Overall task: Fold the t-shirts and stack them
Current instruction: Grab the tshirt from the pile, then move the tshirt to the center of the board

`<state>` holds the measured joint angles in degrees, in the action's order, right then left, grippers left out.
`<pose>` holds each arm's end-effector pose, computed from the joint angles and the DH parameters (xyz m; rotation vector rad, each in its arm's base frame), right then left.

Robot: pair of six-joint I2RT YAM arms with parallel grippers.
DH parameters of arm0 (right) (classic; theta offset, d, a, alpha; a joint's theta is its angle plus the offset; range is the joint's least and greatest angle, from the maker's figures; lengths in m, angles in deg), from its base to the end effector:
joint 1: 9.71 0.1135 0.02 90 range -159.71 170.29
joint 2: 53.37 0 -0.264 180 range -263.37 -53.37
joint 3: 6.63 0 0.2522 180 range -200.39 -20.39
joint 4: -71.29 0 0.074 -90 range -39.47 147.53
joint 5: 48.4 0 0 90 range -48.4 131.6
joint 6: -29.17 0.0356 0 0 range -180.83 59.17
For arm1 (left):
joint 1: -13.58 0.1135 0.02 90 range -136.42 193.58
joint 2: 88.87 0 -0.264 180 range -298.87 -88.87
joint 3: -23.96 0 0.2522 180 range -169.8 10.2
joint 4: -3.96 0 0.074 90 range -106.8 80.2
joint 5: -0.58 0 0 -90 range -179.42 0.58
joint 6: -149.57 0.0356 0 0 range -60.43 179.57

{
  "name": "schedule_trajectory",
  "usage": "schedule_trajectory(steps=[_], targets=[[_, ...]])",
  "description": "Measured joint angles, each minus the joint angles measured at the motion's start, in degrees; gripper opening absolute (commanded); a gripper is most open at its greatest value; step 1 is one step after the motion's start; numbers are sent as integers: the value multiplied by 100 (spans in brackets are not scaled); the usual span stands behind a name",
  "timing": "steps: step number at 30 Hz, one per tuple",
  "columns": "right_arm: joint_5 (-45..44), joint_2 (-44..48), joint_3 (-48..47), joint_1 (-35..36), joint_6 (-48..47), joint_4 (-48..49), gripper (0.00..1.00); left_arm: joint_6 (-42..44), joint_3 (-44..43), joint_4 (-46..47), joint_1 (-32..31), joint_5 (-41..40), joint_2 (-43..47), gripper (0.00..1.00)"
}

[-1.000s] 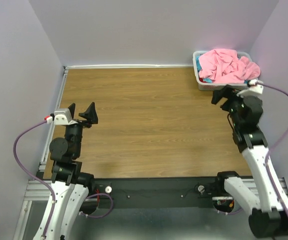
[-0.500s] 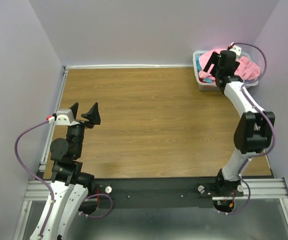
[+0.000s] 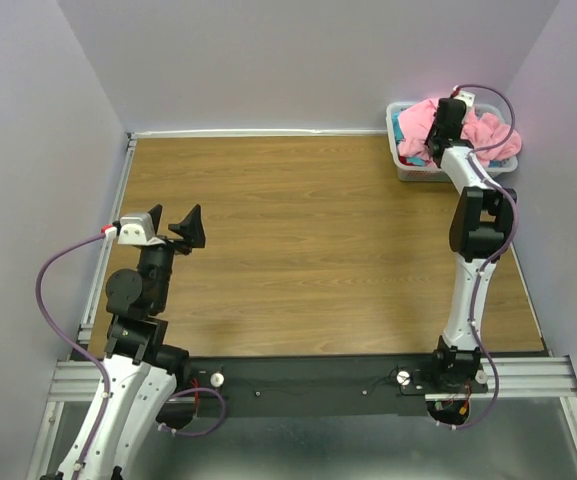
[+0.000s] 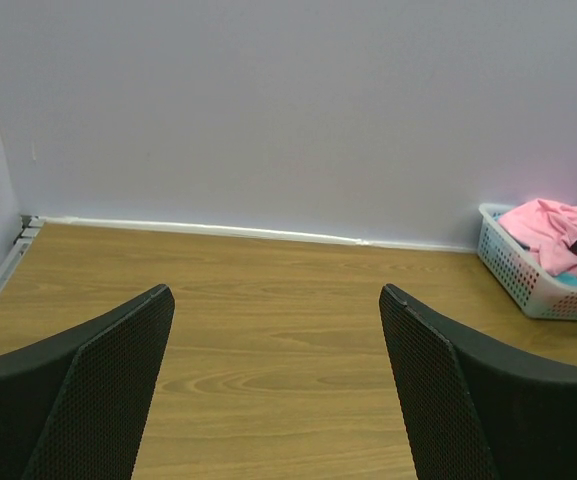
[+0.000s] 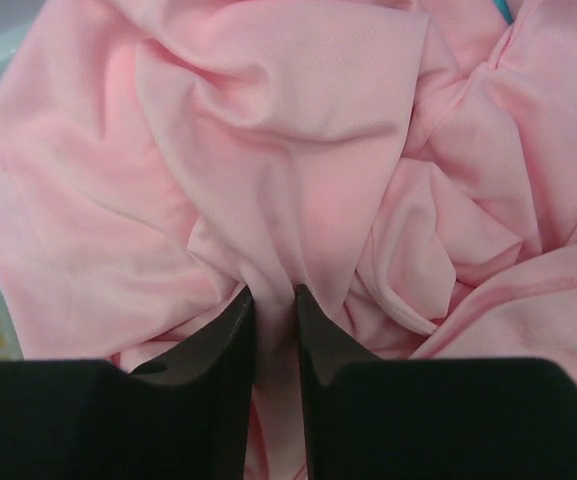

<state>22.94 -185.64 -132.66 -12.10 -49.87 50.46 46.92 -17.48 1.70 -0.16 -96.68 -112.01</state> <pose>0.5433 -0.0341 0.2324 0.4353 1.9773 -0.2379 0.1193 -0.0245 0.3266 -0.0968 1.2959 -0.3126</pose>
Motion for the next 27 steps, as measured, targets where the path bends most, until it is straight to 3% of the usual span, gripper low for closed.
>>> schedule_trajectory(steps=[2,4,10,15,21,25,26,27], targets=[[-7,-52,-17,-20,-125,-26,6,0,2,0,-2,0,-33,91],[-9,-42,-31,-20,-247,-26,1,0,2,0,0,2,-35,91],[428,560,179,-20,-595,-122,1,0,7,2,-2,4,4,91],[1327,1980,380,66,-675,-286,1,0,7,2,-31,4,197,91],[2898,3567,376,1010,-643,-273,2,0,7,0,-111,4,376,91],[4017,4072,472,1873,-411,-197,24,0,7,-4,-140,4,400,91],[4238,4183,647,2039,-304,-111,56,0,7,-4,-140,7,400,91],[4448,4304,918,2181,-201,-81,71,0,7,-4,-140,7,400,91]])
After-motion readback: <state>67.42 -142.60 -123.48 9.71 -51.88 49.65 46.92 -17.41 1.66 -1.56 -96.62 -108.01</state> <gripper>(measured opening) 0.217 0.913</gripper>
